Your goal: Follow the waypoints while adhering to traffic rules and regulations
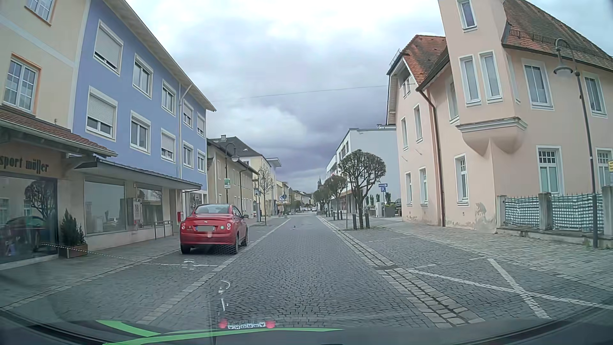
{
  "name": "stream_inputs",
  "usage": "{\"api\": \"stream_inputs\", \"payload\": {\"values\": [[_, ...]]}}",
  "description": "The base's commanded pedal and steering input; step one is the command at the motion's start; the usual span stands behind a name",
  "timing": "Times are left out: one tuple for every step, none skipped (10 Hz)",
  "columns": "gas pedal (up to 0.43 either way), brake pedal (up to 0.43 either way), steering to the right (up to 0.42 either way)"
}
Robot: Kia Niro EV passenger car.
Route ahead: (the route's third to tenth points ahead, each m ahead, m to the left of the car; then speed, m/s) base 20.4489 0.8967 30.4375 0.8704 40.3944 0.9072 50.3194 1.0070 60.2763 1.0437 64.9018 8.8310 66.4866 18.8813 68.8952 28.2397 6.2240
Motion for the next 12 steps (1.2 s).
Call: {"api": "stream_inputs", "payload": {"values": [[0.0, 0.0, 0.015], [0.0, 0.0, 0.017], [0.0, 0.0, 0.018], [0.0, 0.0, 0.018], [0.008, 0.0, 0.018], [0.059, 0.0, 0.017], [0.059, 0.0, 0.015], [0.059, 0.0, 0.014], [0.067, 0.0, 0.009], [0.067, 0.0, 0.004], [0.079, 0.0, 0.002], [0.079, 0.0, -0.004]]}}
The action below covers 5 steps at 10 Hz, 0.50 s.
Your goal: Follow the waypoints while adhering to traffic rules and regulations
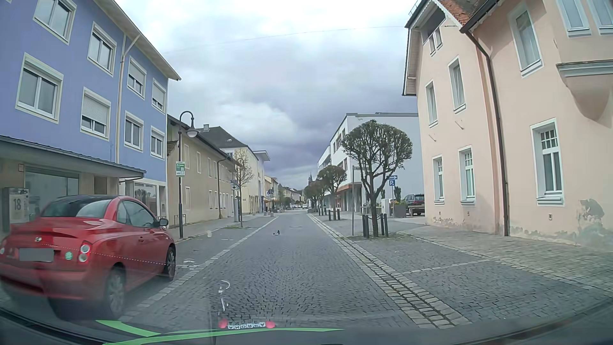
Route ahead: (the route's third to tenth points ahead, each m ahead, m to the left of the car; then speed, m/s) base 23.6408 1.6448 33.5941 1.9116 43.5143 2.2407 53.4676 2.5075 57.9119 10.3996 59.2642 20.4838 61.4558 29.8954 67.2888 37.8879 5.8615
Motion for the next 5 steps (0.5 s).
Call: {"api": "stream_inputs", "payload": {"values": [[0.079, 0.0, -0.016], [0.079, 0.0, -0.024], [0.087, 0.0, -0.025], [0.098, 0.0, -0.03], [0.098, 0.0, -0.04]]}}
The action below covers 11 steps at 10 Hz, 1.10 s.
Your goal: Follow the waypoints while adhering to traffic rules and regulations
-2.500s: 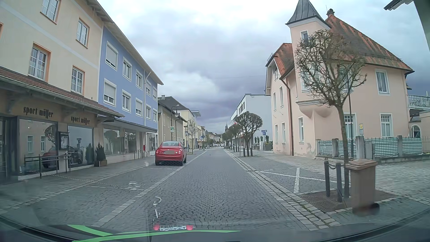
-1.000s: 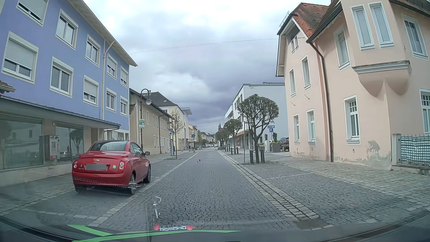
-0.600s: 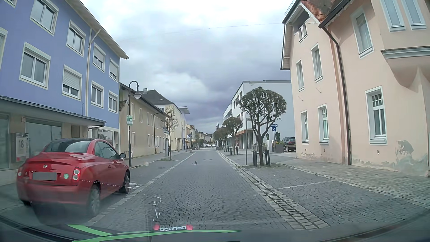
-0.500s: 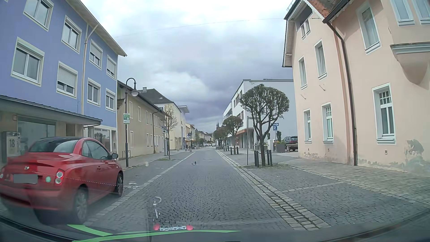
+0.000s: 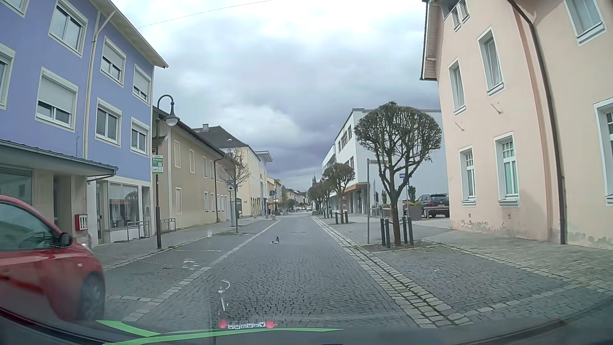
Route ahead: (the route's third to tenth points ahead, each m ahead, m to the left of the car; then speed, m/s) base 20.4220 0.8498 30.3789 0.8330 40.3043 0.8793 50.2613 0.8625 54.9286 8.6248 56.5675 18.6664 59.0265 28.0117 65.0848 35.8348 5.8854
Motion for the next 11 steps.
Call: {"api": "stream_inputs", "payload": {"values": [[0.098, 0.0, -0.047], [0.098, 0.0, -0.056], [0.11, 0.0, -0.06], [0.11, 0.0, -0.06], [0.11, 0.0, -0.06], [0.11, 0.0, -0.06], [0.11, 0.0, -0.056], [0.11, 0.0, -0.049], [0.11, 0.0, -0.039], [0.11, 0.0, -0.034], [0.11, 0.0, -0.03]]}}
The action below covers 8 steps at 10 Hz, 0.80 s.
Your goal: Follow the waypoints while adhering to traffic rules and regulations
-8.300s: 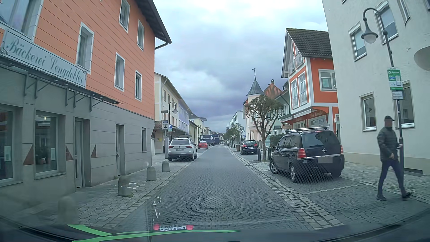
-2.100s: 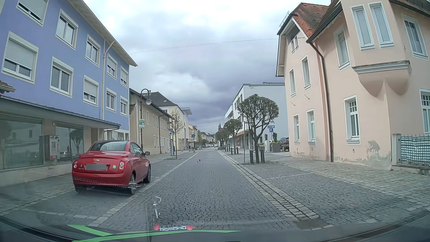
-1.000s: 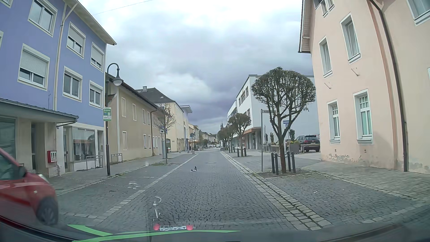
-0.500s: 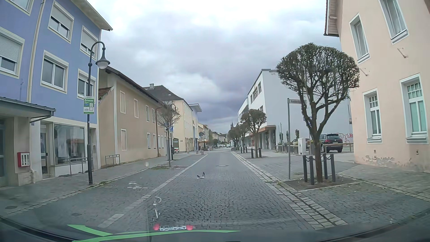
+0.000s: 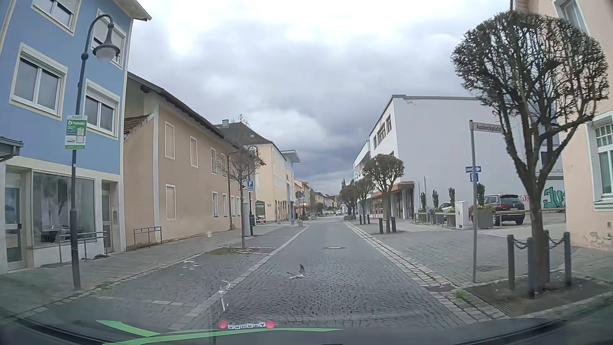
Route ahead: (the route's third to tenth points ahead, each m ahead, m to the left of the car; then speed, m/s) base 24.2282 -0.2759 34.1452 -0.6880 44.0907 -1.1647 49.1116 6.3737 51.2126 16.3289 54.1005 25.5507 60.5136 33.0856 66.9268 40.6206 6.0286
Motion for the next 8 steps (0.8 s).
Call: {"api": "stream_inputs", "payload": {"values": [[0.11, 0.0, -0.021], [0.11, 0.0, -0.01], [0.11, 0.0, -0.004], [0.118, 0.0, 0.003], [0.118, 0.0, 0.01], [0.118, 0.0, 0.018], [0.118, 0.0, 0.029], [0.118, 0.0, 0.043]]}}
